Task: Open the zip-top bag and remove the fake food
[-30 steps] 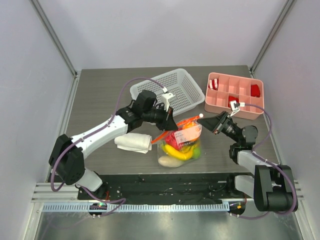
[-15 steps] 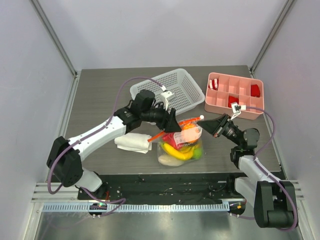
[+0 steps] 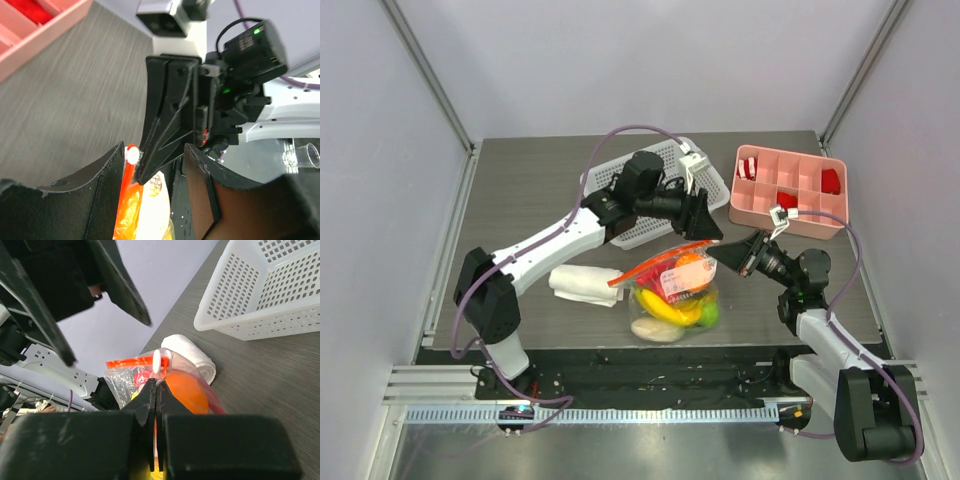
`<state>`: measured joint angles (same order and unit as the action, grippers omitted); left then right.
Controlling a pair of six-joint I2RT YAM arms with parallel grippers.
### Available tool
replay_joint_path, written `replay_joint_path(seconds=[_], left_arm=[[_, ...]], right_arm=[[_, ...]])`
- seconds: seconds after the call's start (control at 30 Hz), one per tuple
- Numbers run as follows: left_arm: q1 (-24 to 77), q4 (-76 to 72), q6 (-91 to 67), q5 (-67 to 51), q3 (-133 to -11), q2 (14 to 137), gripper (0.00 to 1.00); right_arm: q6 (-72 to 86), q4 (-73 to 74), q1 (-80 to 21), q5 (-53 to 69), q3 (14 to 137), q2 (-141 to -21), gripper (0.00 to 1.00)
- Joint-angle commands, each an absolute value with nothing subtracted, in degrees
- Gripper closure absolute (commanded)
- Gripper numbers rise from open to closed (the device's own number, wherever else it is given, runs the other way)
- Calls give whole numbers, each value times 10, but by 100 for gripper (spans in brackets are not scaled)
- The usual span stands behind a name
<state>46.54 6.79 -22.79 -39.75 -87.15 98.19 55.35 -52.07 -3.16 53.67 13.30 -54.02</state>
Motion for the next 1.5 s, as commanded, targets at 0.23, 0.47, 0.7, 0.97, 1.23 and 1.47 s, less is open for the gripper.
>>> replay_joint_path(seconds=[0.23,0.47,0.7,0.97,1.23,1.47], left_arm=[[469,84,-239,-396,-897,1020,44],[468,96,-231,-432,-901,1040,53],[464,54,-242,-446,-852,1004,71],[459,45,-247,-462,-835,984,73],[455,36,-258,-464,-830,981,88],[456,20,-274,-473,-846,994,81]], right_arm=[[539,-532,-35,541,154,-519,99],[537,-529,-34,541,154,-513,99],[534,-527,-35,540,153,-519,99],[526,-519,-35,540,153,-519,99],[525,-513,-35,539,157,-523,99],[522,-513,-40,538,157,-523,99]])
